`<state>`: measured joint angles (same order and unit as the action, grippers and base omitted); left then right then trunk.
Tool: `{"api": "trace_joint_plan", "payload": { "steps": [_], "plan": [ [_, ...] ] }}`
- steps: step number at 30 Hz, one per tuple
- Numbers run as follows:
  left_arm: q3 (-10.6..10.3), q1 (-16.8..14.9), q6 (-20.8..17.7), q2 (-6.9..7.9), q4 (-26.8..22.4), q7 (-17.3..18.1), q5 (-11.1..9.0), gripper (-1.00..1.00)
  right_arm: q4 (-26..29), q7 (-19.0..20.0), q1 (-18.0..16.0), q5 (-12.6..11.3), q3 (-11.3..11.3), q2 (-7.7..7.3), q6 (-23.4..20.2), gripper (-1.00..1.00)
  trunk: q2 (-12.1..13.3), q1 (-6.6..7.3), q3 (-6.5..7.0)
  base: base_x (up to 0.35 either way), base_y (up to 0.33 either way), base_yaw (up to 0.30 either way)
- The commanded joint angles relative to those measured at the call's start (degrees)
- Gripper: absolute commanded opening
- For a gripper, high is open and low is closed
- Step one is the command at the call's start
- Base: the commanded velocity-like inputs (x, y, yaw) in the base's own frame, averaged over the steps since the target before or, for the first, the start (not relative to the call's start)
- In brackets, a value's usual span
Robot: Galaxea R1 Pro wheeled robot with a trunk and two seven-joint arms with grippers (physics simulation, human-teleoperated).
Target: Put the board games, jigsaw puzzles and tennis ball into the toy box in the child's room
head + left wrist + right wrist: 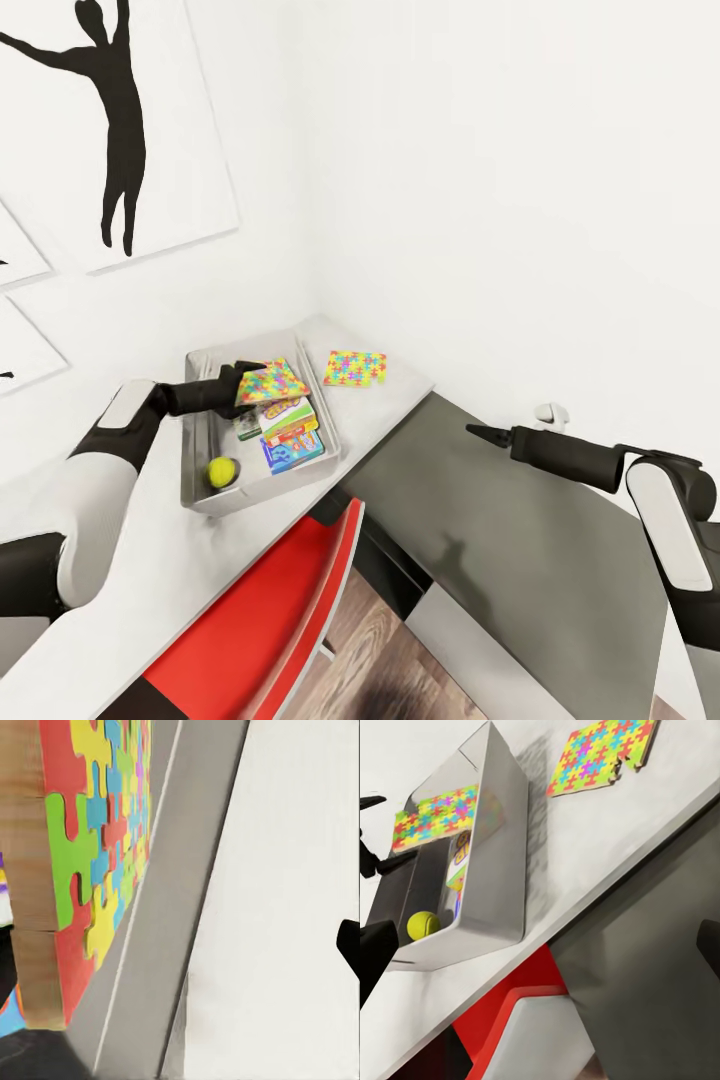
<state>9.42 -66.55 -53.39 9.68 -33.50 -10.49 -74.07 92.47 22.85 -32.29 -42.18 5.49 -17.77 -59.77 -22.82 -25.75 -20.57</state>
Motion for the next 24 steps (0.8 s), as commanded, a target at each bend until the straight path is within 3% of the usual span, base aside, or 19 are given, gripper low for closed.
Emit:
{"api": "trace_joint_plan", "payload": {
  "steps": [1,10,13,19,24],
  "plan": [
    [0.16,0.13,-1.1,-0.16,-1.57,-0.61,-0.44,1.0,0.01,0.57,-0.11,0.52,0.05,0.0,-0.23,1.0,-0.1,-0.03,-0.1,0.0,0.0,0.0],
    [-0.07,3.03,-4.63,-1.32,-12.84,-0.66,-0.51,1.0,0.0,0.39,-0.13,0.7,0.11,0.01,-0.23,1.0,-0.1,-0.03,-0.1,0.0,0.0,0.0],
    [0.91,3.98,-3.97,-0.33,-12.66,-0.33,-0.83,1.0,-0.61,1.37,0.85,-0.15,1.09,-0.96,-0.23,1.0,-0.1,-0.03,-0.1,0.0,0.0,0.0],
    [1.18,4.95,-3.97,1.62,-12.66,-0.33,-0.83,1.0,-0.61,2.47,1.85,-0.96,2.85,-1.04,-0.23,1.0,-0.1,-0.03,-0.1,0.0,0.0,0.0],
    [1.18,4.95,-3.97,1.62,-12.66,-0.33,-0.83,1.0,-0.61,2.47,1.85,-0.96,2.85,-1.04,-0.23,1.0,-0.1,-0.03,-0.1,0.0,0.0,0.0]
  ]
}}
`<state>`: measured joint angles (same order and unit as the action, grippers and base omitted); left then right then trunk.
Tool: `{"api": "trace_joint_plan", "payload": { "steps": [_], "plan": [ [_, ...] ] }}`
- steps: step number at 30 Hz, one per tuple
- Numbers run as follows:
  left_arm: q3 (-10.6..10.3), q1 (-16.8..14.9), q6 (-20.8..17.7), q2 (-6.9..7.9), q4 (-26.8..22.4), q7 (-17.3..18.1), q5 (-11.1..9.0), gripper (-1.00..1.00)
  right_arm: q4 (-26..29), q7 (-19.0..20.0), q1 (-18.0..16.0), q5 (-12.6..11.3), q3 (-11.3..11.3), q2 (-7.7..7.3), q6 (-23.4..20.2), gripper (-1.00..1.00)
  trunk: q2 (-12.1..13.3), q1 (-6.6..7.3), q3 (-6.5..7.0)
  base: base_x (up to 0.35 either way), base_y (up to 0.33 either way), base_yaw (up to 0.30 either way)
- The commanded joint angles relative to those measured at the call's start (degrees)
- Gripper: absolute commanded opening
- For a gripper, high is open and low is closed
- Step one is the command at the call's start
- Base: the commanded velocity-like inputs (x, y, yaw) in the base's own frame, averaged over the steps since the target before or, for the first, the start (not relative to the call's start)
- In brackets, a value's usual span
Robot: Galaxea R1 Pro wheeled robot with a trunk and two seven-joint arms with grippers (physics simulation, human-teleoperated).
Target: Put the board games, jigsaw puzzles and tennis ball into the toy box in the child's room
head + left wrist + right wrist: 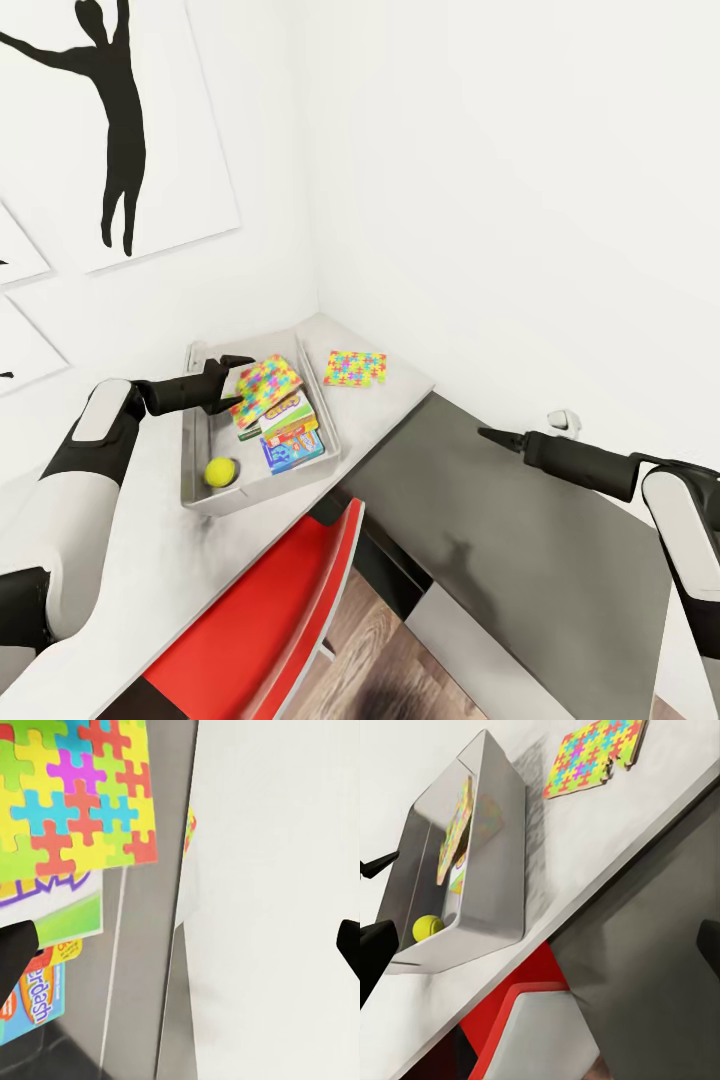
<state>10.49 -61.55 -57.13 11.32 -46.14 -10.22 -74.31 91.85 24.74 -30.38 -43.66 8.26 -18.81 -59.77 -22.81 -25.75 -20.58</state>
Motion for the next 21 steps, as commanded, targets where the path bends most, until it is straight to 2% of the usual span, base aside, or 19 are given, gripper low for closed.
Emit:
{"api": "trace_joint_plan", "payload": {
  "steps": [1,21],
  "plan": [
    [0.11,-0.05,-0.23,-0.02,-0.03,-0.6,-0.59,1.0,0.01,0.58,-0.06,0.52,0.07,0.0,-0.23,1.0,-0.1,-0.03,-0.1,0.0,0.0,0.0],
    [0.11,-0.05,-0.23,-0.02,-0.03,-0.6,-0.59,1.0,0.01,0.58,-0.06,0.52,0.07,0.0,-0.23,1.0,-0.1,-0.03,-0.1,0.0,0.0,0.0]
  ]
}}
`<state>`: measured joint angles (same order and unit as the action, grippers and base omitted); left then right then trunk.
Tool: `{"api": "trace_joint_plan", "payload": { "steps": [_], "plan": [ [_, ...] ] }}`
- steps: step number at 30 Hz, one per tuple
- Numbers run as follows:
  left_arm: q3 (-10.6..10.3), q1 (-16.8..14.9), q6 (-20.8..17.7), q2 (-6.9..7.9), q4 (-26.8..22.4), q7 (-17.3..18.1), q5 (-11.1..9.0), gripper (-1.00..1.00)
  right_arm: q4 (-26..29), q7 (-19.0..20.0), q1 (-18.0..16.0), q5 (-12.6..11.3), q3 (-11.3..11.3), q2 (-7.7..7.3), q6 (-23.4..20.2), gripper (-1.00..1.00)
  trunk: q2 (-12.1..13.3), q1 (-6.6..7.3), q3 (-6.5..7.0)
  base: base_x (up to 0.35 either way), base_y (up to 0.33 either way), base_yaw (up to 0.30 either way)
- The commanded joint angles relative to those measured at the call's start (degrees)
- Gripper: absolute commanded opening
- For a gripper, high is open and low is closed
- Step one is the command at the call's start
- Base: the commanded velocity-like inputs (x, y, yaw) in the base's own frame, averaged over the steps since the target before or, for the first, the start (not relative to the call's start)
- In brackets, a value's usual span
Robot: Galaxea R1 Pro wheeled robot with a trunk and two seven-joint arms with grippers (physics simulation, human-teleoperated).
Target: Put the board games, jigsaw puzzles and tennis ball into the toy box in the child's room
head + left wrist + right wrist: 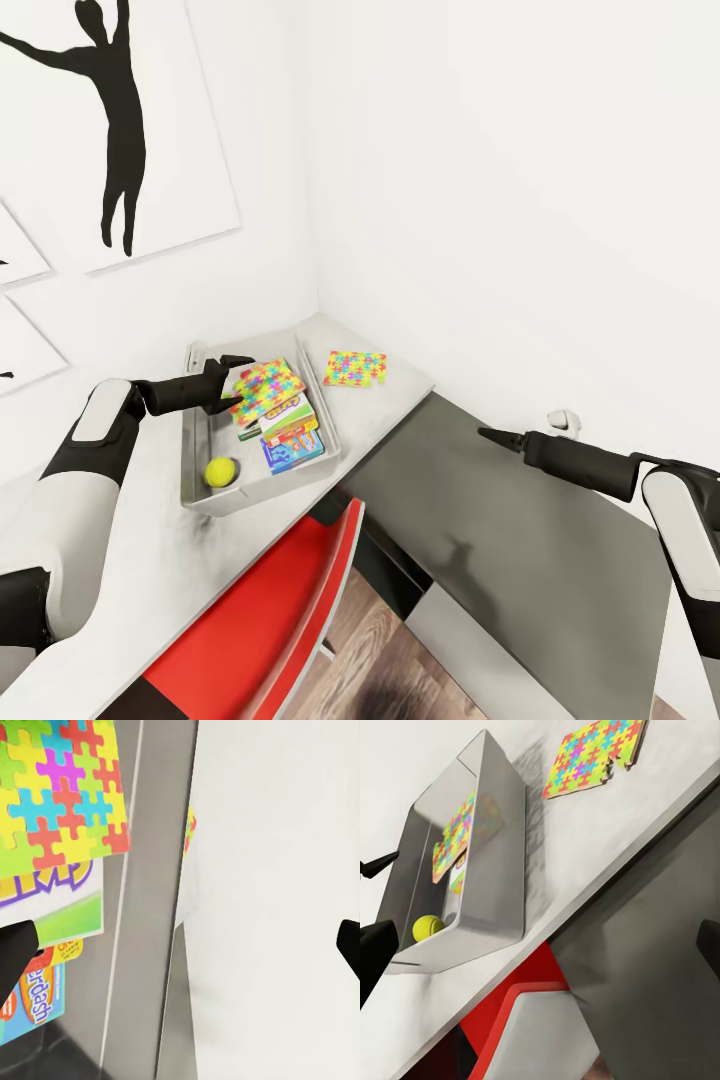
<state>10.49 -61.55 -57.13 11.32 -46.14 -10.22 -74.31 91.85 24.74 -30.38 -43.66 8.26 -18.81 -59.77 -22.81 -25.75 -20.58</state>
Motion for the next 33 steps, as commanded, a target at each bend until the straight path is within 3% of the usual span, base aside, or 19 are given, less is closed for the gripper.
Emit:
{"api": "trace_joint_plan", "payload": {
  "steps": [1,13,21,33],
  "plan": [
    [0.15,-0.12,-0.3,0.03,0.1,-0.49,-0.75,1.0,0.29,0.83,0.16,0.43,0.14,-0.09,-0.23,1.0,-0.1,-0.03,-0.1,0.0,0.0,0.0],
    [-0.17,0.45,-1.14,1.85,-1.32,2.81,-0.93,1.0,0.52,-1.86,0.41,-2.33,2.23,-0.53,-0.23,1.0,-0.1,-0.03,-0.1,0.0,0.0,0.0],
    [-0.2,0.53,-1.31,2.05,-1.58,5.77,-0.99,1.0,0.52,-2.14,0.54,-2.64,2.47,-0.53,-0.23,1.0,-0.1,-0.03,-0.1,0.0,0.0,0.0],
    [-0.21,0.59,-1.59,2.12,-2.61,6.05,-1.01,1.0,0.52,-2.23,0.58,-2.73,2.54,-0.51,-0.23,1.0,-0.1,-0.03,-0.1,0.0,0.0,0.0]
  ]
}}
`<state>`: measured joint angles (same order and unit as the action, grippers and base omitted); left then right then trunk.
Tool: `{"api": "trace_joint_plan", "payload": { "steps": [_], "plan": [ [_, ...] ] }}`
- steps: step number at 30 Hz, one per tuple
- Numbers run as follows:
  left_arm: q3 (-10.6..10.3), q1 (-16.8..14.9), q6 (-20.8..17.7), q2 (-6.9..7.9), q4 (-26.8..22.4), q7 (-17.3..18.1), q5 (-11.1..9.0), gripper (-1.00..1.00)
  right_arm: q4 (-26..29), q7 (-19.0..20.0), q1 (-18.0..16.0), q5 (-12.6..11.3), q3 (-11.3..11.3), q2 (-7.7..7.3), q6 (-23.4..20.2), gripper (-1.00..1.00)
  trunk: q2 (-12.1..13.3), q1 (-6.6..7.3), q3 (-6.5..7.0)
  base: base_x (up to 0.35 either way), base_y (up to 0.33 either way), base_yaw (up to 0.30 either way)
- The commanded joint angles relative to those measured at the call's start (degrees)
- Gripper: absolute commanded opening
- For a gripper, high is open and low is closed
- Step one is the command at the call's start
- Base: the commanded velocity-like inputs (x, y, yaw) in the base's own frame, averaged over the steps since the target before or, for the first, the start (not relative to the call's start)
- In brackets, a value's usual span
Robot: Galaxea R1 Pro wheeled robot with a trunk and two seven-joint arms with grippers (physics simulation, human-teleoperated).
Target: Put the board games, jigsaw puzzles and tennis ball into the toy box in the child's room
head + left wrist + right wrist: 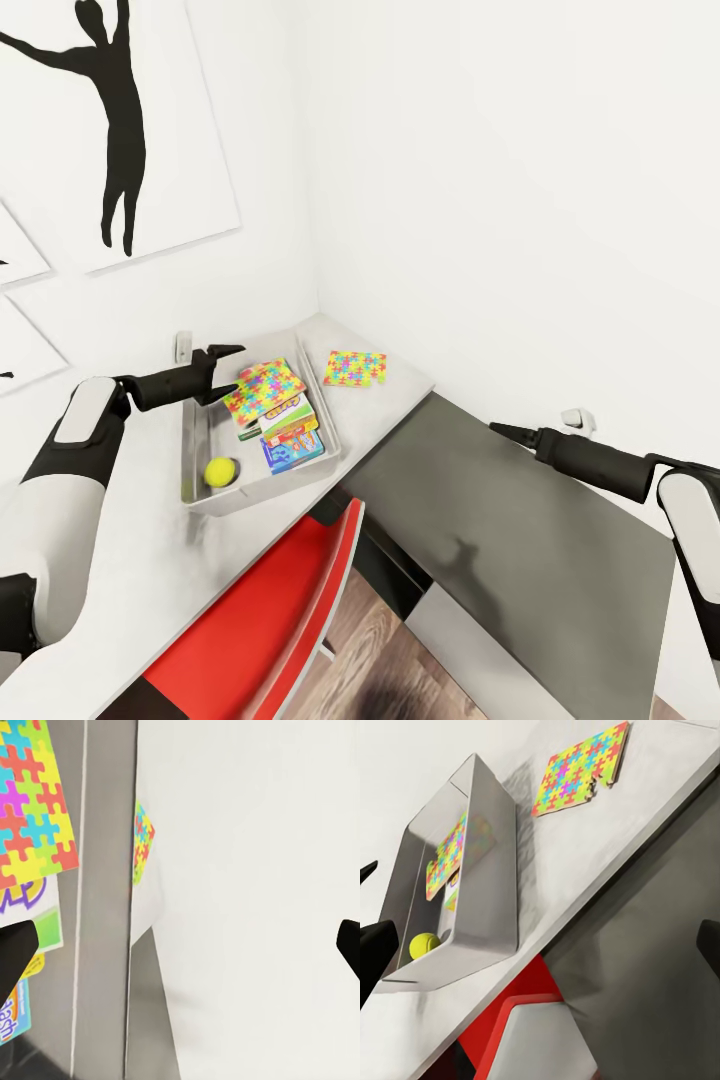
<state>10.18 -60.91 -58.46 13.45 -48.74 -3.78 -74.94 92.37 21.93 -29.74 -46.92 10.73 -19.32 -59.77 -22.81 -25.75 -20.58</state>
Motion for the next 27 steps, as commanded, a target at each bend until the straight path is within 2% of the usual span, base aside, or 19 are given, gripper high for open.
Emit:
{"api": "trace_joint_plan", "payload": {
  "steps": [1,15,27],
  "plan": [
    [0.11,-0.04,-0.28,-0.01,-0.07,-0.39,-0.38,1.0,0.01,0.58,-0.06,0.53,0.07,0.01,-0.23,1.0,-0.1,-0.03,-0.1,0.0,0.0,0.0],
    [0.22,0.05,-0.3,0.07,-0.28,-0.36,-0.38,1.0,0.01,0.57,-0.05,0.52,0.0,0.2,-0.23,1.0,-0.1,-0.03,-0.1,0.0,0.0,0.027],
    [-0.19,0.29,-0.27,-0.31,-1.92,-0.83,-0.37,1.0,0.01,0.08,-1.16,0.57,-0.1,0.56,-0.23,1.0,-0.1,-0.03,-0.1,0.0,0.0,0.225]
  ]
}}
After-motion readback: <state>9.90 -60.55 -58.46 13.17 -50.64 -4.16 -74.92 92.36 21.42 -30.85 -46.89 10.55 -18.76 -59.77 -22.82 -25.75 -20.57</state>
